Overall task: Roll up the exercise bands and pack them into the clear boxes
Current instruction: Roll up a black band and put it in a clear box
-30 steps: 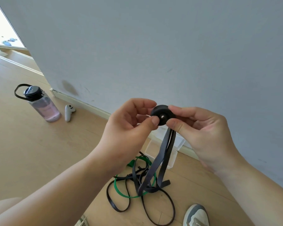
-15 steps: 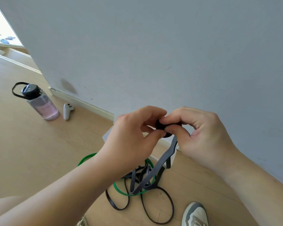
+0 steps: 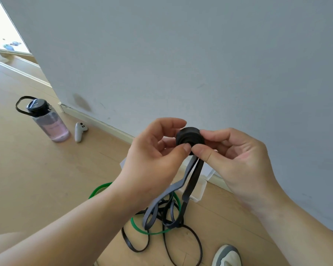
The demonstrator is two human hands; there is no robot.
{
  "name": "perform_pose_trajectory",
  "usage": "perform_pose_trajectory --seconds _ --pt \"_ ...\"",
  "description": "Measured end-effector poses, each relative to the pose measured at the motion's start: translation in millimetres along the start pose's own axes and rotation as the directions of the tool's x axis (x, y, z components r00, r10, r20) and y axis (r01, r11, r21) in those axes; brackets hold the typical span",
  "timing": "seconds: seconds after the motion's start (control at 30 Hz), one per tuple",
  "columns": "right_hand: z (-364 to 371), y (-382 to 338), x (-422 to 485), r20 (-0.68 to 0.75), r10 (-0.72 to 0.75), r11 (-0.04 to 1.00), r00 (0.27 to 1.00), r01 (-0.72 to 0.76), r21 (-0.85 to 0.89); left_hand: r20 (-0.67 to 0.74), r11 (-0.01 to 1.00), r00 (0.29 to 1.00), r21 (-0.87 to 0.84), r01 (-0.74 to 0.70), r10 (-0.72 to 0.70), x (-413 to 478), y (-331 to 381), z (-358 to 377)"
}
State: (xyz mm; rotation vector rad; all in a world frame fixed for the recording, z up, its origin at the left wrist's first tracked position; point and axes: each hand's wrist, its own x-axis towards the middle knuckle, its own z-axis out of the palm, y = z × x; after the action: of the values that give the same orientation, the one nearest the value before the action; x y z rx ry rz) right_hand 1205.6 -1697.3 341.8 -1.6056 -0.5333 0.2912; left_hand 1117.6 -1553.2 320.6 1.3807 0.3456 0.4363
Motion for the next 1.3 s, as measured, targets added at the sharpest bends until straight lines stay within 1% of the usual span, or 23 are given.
perform_pose_trajectory --seconds 0.1,0.2,0.27,0.33,0.4,0.43,0.57,0.63,0.67,0.73,0.83,0.9,0.97,1.03,1.1,1.17,1.2,1.23,1.3 --pt "-1.7 4.7 2.6 -0.037 -0.051 0.995 0.998 0.048 -0.092 0.021 0.999 1.000 0.051 0.013 -0.014 -1.3 0.0 1.8" --pt "-5.9 9.9 7.4 -0.023 -0.099 0.973 0.995 0.092 -0.214 0.063 0.982 0.998 0.190 0.006 -0.018 4.1 0.9 -2.3" --pt "-9.0 12.4 9.5 0.033 -0.175 0.917 0.984 0.175 -0.359 0.101 0.946 0.995 0.322 -0.042 0.010 7.9 1.5 -6.7" --pt "-10.9 14.3 10.7 0.129 -0.266 0.834 0.955 0.295 -0.466 0.139 0.885 0.986 0.443 -0.141 0.088 8.6 3.2 -9.4" --pt "-11.4 17.1 12.6 0.217 -0.325 0.757 0.921 0.390 -0.524 0.177 0.845 0.973 0.488 -0.219 0.150 8.2 2.0 -8.7" --pt "-10.9 18.9 13.8 0.235 -0.334 0.735 0.913 0.408 -0.542 0.182 0.836 0.970 0.499 -0.230 0.158 8.1 0.9 -7.9" --pt "-9.0 23.2 14.2 0.216 -0.325 0.756 0.921 0.390 -0.526 0.174 0.831 0.970 0.504 -0.236 0.170 7.6 -1.7 -5.7" --pt "-8.7 22.8 12.2 0.197 -0.311 0.778 0.930 0.368 -0.509 0.163 0.855 0.975 0.474 -0.212 0.151 7.8 -1.5 -6.3" --pt "-8.8 21.9 10.8 0.172 -0.284 0.804 0.943 0.332 -0.494 0.153 0.872 0.980 0.453 -0.186 0.129 8.4 -1.7 -6.8" --pt "-8.9 17.4 8.7 0.092 -0.185 0.881 0.978 0.207 -0.426 0.128 0.895 0.988 0.425 -0.136 0.089 9.2 -2.2 -6.5" --pt "-11.7 10.4 11.1 0.000 -0.028 0.973 1.000 0.027 -0.230 0.057 0.917 0.994 0.384 -0.106 0.091 11.9 -2.0 -5.2" --pt "-14.8 6.9 12.9 0.001 0.038 0.991 0.999 -0.038 -0.125 0.002 0.949 0.994 0.298 -0.104 0.109 13.6 -1.5 -5.2" --pt "-14.5 5.7 11.3 0.026 0.081 0.994 0.996 -0.079 -0.071 -0.026 0.985 0.995 0.145 -0.089 0.094 13.8 -0.4 -5.0" --pt "-12.6 5.6 8.0 0.029 0.099 0.995 0.995 -0.098 -0.033 0.002 0.999 0.999 -0.003 -0.033 0.033 10.2 0.8 -0.9" --pt "-9.9 6.1 7.2 0.028 0.065 0.998 0.998 -0.064 -0.023 0.025 0.998 1.000 -0.064 0.008 -0.006 6.2 1.0 3.3" --pt "-9.8 7.4 6.6 0.035 0.036 0.998 0.999 -0.034 -0.050 0.051 0.998 0.998 -0.052 0.036 -0.034 5.9 0.5 4.4" --pt "-10.6 9.0 6.4 0.037 0.024 0.996 0.999 -0.021 -0.082 0.067 0.999 0.997 -0.005 0.040 -0.039 7.0 0.0 3.0" --pt "-11.9 10.7 6.2 0.038 0.005 0.991 0.999 0.000 -0.135 0.078 0.996 0.997 0.082 0.022 -0.029 8.4 -0.7 0.6" --pt "-13.7 11.4 5.9 0.052 -0.048 0.956 0.998 0.061 -0.286 0.095 0.958 0.995 0.280 -0.066 0.041 9.6 -2.5 -3.1"
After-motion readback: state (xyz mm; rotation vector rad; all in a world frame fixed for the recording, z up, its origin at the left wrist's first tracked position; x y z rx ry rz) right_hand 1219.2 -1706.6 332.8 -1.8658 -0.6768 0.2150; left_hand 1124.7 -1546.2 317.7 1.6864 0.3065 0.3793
